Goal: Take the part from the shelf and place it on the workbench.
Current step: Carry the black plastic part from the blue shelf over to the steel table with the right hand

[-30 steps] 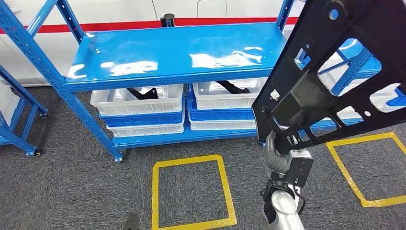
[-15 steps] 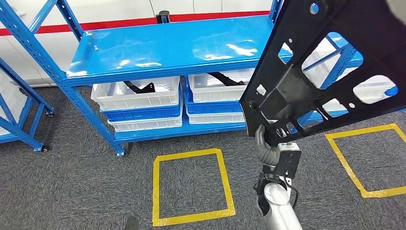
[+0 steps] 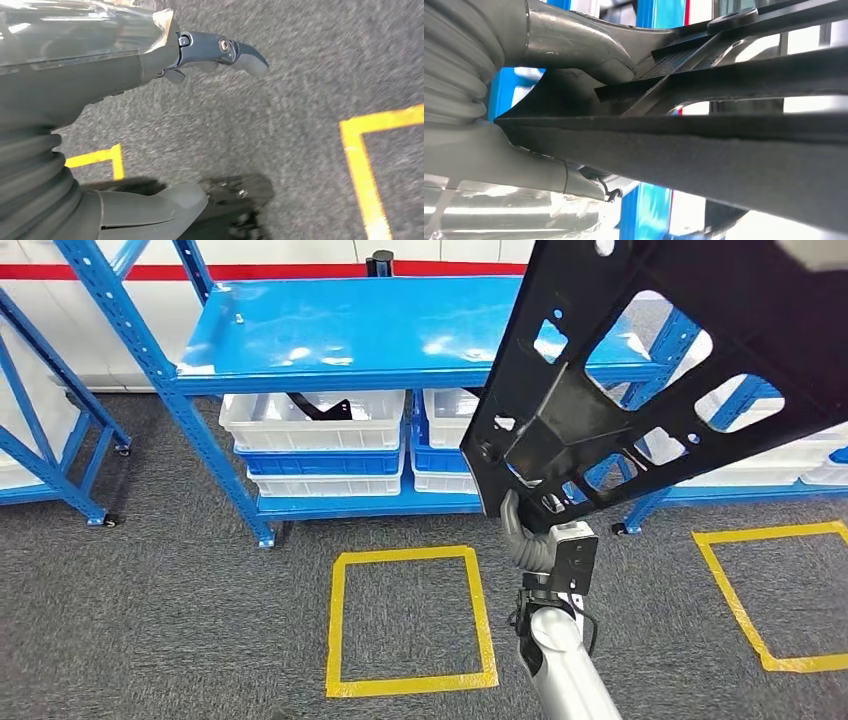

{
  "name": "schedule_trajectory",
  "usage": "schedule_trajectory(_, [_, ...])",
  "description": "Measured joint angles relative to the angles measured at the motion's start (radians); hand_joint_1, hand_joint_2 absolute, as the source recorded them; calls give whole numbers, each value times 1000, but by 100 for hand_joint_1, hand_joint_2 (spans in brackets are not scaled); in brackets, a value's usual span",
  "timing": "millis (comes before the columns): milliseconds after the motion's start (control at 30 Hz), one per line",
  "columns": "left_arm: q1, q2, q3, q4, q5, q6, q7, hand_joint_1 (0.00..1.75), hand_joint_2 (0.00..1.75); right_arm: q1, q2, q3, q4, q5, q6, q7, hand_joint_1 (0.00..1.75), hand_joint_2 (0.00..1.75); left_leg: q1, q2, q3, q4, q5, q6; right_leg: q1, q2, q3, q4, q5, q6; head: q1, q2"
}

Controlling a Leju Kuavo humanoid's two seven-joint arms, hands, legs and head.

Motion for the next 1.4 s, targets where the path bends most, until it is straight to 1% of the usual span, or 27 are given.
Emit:
schedule_trajectory(33, [7, 1, 0, 4, -1, -3, -1, 0, 175, -3, 0, 4, 12, -2, 4, -2, 175, 175, 0, -6, -3, 0, 2, 2, -1, 3, -31, 67, -22, 0, 1, 0])
schedule_trajectory(67, [14, 2, 0, 8, -1, -5, -1, 0, 175, -5, 0, 7, 23, -4, 6, -4, 175, 175, 0, -12, -4, 1, 3, 2, -2, 4, -50, 108, -31, 3, 1, 0])
schedule_trajectory(100, [20, 2, 0, 11, -2, -7, -1, 0, 175, -6, 0, 10, 32, -6, 7, -6, 175, 175, 0, -19, -6, 1, 5, 1, -3, 5, -54, 116, -26, 9, 1, 0])
schedule_trajectory(133, [25, 4, -1, 13, -5, -13, 1, 0, 175, -7, 0, 13, 38, -8, 9, -7, 175, 175, 0, -27, -6, 2, 6, 0, -5, 6, -36, 78, -4, 18, 1, 0])
schedule_trajectory(167, [27, 6, -2, 14, -10, -23, 5, 0, 175, -10, 0, 15, 41, -9, 10, -7, 175, 175, 0, -34, -6, 4, 7, -3, -9, 10, -2, 8, 28, 27, 1, 0])
schedule_trajectory(200, [27, 11, -3, 16, -15, -36, 12, 0, 175, -14, 1, 18, 43, -9, 11, -7, 175, 175, -1, -41, -8, 7, 8, -7, -11, 20, 33, -67, 54, 33, 1, 0])
schedule_trajectory(233, [26, 18, -6, 16, -21, -50, 20, 0, 175, -18, 2, 21, 43, -7, 13, -5, 175, 175, -2, -49, -11, 10, 9, -12, -13, 29, 62, -128, 75, 33, 1, 0])
schedule_trajectory(267, [25, 27, -8, 15, -26, -64, 30, 0, 175, -19, 3, 24, 43, -6, 16, -2, 175, 175, -3, -53, -16, 13, 11, -19, -12, 37, 77, -161, 84, 29, 0, 0])
schedule_trajectory(300, [24, 38, -10, 15, -31, -76, 40, 0, 175, -19, 4, 27, 43, -3, 18, 3, 175, 175, -4, -58, -20, 14, 13, -26, -10, 40, 79, -168, 85, 22, 0, 0])
schedule_trajectory(367, [25, 58, -11, 13, -43, -99, 60, 0, 175, -17, 7, 34, 40, 1, 22, 13, 175, 175, 0, -60, -27, 16, 17, -38, -10, 33, 74, -165, 92, 8, 0, 0])
schedule_trajectory(400, [25, 67, -11, 11, -49, -111, 70, 0, 175, -17, 8, 38, 36, 4, 23, 16, 175, 175, 1, -53, -34, 27, 8, -43, -12, 28, 72, -165, 95, 1, -1, 0])
schedule_trajectory(467, [22, 80, -12, 6, -63, -134, 87, 0, 175, -16, 11, 43, 29, 6, 25, 21, 175, 175, 3, -30, -62, 91, -37, -51, -18, 19, 70, -167, 100, -14, -5, 0])
schedule_trajectory(533, [20, 86, -12, 3, -70, -145, 95, 0, 175, -16, 12, 45, 26, 7, 26, 23, 175, 175, 4, -18, -87, 149, -74, -55, -16, 13, 68, -167, 101, -20, -8, 0])
schedule_trajectory(800, [19, 88, -12, 2, -72, -148, 96, 0, 175, -15, 12, 46, 26, 7, 26, 23, 175, 175, 4, -17, -94, 165, -82, -56, -15, 11, 68, -167, 102, -21, -8, 0])
schedule_trajectory(933, [16, 93, -12, 0, -77, -154, 102, 0, 175, -15, 12, 47, 26, 8, 27, 24, 175, 175, 5, -14, -119, 222, -108, -59, -13, 6, 66, -167, 101, -22, -8, 0])
schedule_trajectory(1000, [13, 98, -12, -3, -85, -163, 110, 0, 175, -12, 12, 47, 26, 9, 29, 26, 175, 175, 5, -11, -144, 280, -127, -61, -11, -2, 64, -167, 102, -24, -8, 0])
schedule_trajectory(1033, [11, 103, -12, -4, -94, -171, 116, 0, 175, -9, 12, 47, 26, 10, 30, 27, 175, 175, 5, -9, -144, 289, -123, -62, -10, -9, 63, -166, 103, -24, -8, 0])
schedule_trajectory(1067, [9, 109, -12, -5, -103, -179, 123, 0, 175, -6, 13, 48, 26, 11, 31, 28, 175, 175, 5, -6, -132, 274, -109, -62, -10, -17, 63, -166, 103, -25, -8, 0])
schedule_trajectory(1100, [6, 115, -13, -8, -116, -188, 128, 0, 175, -5, 13, 48, 25, 13, 32, 29, 175, 175, 4, 12, -90, 204, -81, -59, -7, -26, 63, -166, 103, -24, -8, 0])
schedule_trajectory(1133, [2, 122, -13, -10, -129, -195, 131, 0, 175, -4, 14, 49, 23, 15, 34, 29, 175, 175, -1, 22, -50, 127, -52, -51, -4, -39, 62, -166, 104, -19, -7, 0])
schedule_trajectory(1167, [-2, 127, -14, -12, -142, -201, 132, 0, 175, -4, 15, 50, 20, 18, 35, 29, 175, 175, -4, 27, -20, 65, -30, -37, -1, -42, 56, -158, 98, -12, -6, 0])
schedule_trajectory(1200, [-6, 131, -15, -13, -158, -207, 132, 0, 175, 0, 15, 51, 15, 21, 36, 29, 175, 175, -6, 24, -1, 19, -15, -22, 1, -33, 22, -88, 66, -8, -5, 0])
schedule_trajectory(1233, [-8, 133, -17, -13, -176, -214, 132, 0, 175, 8, 12, 50, 10, 23, 36, 30, 175, 175, -7, -5, -7, 17, -8, -9, -2, -18, 10, -64, 59, 6, -4, 0])
schedule_trajectory(1267, [-9, 134, -18, -13, -191, -222, 132, 0, 175, 17, 9, 48, 4, 26, 36, 30, 175, 175, -4, -28, -9, 17, -2, -4, -6, 10, 7, -57, 55, 15, -3, 0])
schedule_trajectory(1300, [-10, 135, -19, -13, -203, -229, 132, 0, 175, 25, 6, 45, 1, 29, 36, 31, 175, 175, -5, -49, -14, 21, -2, -5, -9, 32, 11, -61, 58, 20, -2, 0])
schedule_trajectory(1333, [-9, 135, -20, -13, -211, -235, 132, 0, 175, 30, 4, 43, -3, 32, 36, 31, 175, 175, -6, -64, -18, 26, -1, -11, -12, 43, 42, -127, 87, 26, -3, 0])
schedule_trajectory(1400, [-9, 139, -20, -13, -214, -242, 133, 0, 175, 35, 4, 40, -9, 36, 35, 31, 175, 175, -7, -73, -25, 28, 1, -24, -8, 47, 53, -150, 93, 14, -4, 0])
